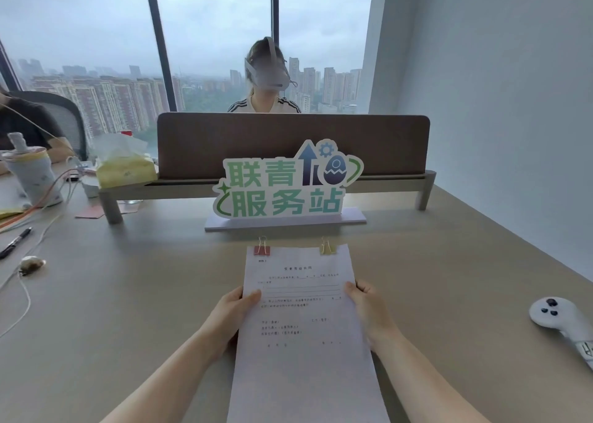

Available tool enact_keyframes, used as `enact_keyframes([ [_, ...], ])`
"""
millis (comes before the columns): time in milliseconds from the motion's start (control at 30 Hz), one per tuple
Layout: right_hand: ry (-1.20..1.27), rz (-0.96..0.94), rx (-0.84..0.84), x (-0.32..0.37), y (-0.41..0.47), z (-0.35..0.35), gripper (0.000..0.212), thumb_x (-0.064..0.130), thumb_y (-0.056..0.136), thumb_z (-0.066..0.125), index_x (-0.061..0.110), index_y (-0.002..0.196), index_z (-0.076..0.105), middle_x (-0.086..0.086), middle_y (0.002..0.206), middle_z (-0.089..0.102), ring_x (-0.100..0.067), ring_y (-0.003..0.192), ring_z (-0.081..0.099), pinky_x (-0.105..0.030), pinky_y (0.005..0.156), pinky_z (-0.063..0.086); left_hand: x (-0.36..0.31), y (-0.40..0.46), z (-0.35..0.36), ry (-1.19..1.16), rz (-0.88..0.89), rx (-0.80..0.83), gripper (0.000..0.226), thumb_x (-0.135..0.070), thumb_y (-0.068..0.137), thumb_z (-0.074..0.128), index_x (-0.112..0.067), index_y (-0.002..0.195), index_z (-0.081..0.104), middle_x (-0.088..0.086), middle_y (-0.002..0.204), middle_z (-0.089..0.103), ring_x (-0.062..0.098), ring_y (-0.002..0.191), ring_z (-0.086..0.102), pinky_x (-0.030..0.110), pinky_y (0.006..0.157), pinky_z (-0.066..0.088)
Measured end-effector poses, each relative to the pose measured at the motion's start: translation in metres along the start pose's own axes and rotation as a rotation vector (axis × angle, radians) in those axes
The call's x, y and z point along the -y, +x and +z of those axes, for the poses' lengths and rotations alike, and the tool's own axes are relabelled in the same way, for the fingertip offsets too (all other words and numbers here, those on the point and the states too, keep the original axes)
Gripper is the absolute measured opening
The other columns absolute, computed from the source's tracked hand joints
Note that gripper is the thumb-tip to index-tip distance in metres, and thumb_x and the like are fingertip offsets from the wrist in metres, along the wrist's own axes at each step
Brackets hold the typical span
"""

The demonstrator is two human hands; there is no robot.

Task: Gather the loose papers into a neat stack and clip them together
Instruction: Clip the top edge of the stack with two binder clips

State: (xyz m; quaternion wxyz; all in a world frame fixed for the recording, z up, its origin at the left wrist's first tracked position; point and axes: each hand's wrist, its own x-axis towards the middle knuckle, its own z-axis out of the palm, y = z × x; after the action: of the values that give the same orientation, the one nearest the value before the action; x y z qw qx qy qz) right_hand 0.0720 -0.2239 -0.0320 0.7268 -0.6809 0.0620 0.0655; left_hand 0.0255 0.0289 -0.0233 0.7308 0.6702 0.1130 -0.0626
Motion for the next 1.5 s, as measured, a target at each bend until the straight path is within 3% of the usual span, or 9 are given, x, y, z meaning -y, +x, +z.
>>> enact_keyframes([
  [167, 0.032, -0.018, -0.03, 0.012, -0.003, 0.04, 0.018, 0.012, 0.095, 0.053, 0.005, 0.079, 0.059, -0.016, 0.079, 0.061, -0.028, 0.072, 0.057, -0.039, 0.067, 0.045, 0.007, -0.03, -0.03, -0.037, -0.025, -0.007, 0.021, -0.015, 0.095, 0.057, -0.006, 0.114, 0.064, 0.019, 0.106, 0.073, 0.04, 0.096, 0.07, 0.053, 0.088, 0.054],
  [300, 0.041, -0.017, 0.007, 0.017, -0.005, 0.082, 0.022, 0.015, 0.096, 0.053, -0.003, 0.085, 0.06, -0.017, 0.083, 0.065, -0.029, 0.075, 0.06, -0.04, 0.068, 0.047, 0.005, -0.042, -0.062, -0.075, 0.036, -0.146, 0.019, -0.011, 0.093, 0.059, -0.003, 0.11, 0.064, 0.022, 0.098, 0.074, 0.035, 0.078, 0.072, 0.047, 0.074, 0.059],
  [433, -0.037, -0.017, 0.145, 0.012, -0.017, 0.122, 0.022, 0.017, 0.09, 0.054, 0.004, 0.092, 0.071, -0.014, 0.092, 0.076, -0.034, 0.084, 0.072, -0.049, 0.075, 0.057, 0.0, -0.047, -0.101, -0.065, 0.06, -0.277, 0.017, -0.008, 0.092, 0.061, -0.001, 0.108, 0.064, 0.024, 0.098, 0.073, 0.036, 0.079, 0.069, 0.055, 0.081, 0.055],
  [633, -0.264, -0.072, 0.252, -0.012, -0.03, 0.167, 0.02, 0.015, 0.085, 0.052, 0.009, 0.086, 0.071, -0.015, 0.086, 0.074, -0.035, 0.071, 0.067, -0.036, 0.063, 0.047, -0.006, -0.043, -0.16, -0.046, 0.066, -0.388, 0.02, -0.007, 0.091, 0.062, 0.0, 0.11, 0.064, 0.026, 0.1, 0.072, 0.038, 0.086, 0.067, 0.059, 0.086, 0.051],
  [733, -0.348, -0.128, 0.201, -0.02, -0.026, 0.186, 0.021, 0.017, 0.088, 0.055, -0.001, 0.077, 0.061, -0.012, 0.066, 0.063, -0.021, 0.06, 0.053, -0.031, 0.057, 0.038, -0.007, -0.039, -0.18, -0.009, 0.075, -0.424, 0.019, -0.008, 0.091, 0.063, 0.002, 0.107, 0.065, 0.026, 0.1, 0.072, 0.036, 0.083, 0.068, 0.053, 0.083, 0.054],
  [900, -0.422, -0.161, 0.176, -0.025, -0.019, 0.213, 0.027, 0.023, 0.092, 0.055, 0.011, 0.068, 0.054, -0.004, 0.06, 0.057, -0.016, 0.054, 0.047, -0.03, 0.054, 0.035, -0.009, -0.03, -0.205, 0.092, 0.102, -0.477, 0.024, -0.013, 0.08, 0.073, 0.002, 0.097, 0.068, 0.024, 0.095, 0.073, 0.033, 0.078, 0.068, 0.053, 0.081, 0.054],
  [1067, -0.495, -0.193, 0.161, -0.026, -0.01, 0.235, 0.028, 0.027, 0.093, 0.054, 0.015, 0.067, 0.051, 0.002, 0.061, 0.057, -0.015, 0.055, 0.049, -0.031, 0.055, 0.037, -0.013, -0.012, -0.223, 0.223, 0.129, -0.53, 0.005, -0.012, 0.078, 0.073, -0.012, 0.08, 0.068, -0.002, 0.066, 0.072, 0.025, 0.066, 0.065, 0.036, 0.065, 0.054],
  [1233, -0.683, -0.245, 0.097, -0.025, 0.0, 0.25, 0.031, 0.034, 0.093, 0.052, 0.017, 0.068, 0.048, 0.003, 0.062, 0.057, -0.017, 0.056, 0.049, -0.031, 0.054, 0.035, -0.012, 0.009, -0.244, 0.334, 0.115, -0.541, 0.009, -0.009, 0.085, 0.067, -0.016, 0.08, 0.068, 0.005, 0.077, 0.073, 0.027, 0.069, 0.068, 0.045, 0.074, 0.056],
  [1500, -0.918, -0.298, 0.006, -0.026, 0.004, 0.266, 0.029, 0.039, 0.092, 0.046, 0.017, 0.074, 0.05, 0.003, 0.067, 0.057, -0.02, 0.061, 0.053, -0.03, 0.051, 0.032, -0.016, 0.019, -0.254, 0.676, 0.02, -0.587, 0.012, -0.033, 0.087, 0.062, -0.025, 0.078, 0.062, -0.004, 0.08, 0.069, 0.022, 0.076, 0.067, 0.03, 0.064, 0.047],
])
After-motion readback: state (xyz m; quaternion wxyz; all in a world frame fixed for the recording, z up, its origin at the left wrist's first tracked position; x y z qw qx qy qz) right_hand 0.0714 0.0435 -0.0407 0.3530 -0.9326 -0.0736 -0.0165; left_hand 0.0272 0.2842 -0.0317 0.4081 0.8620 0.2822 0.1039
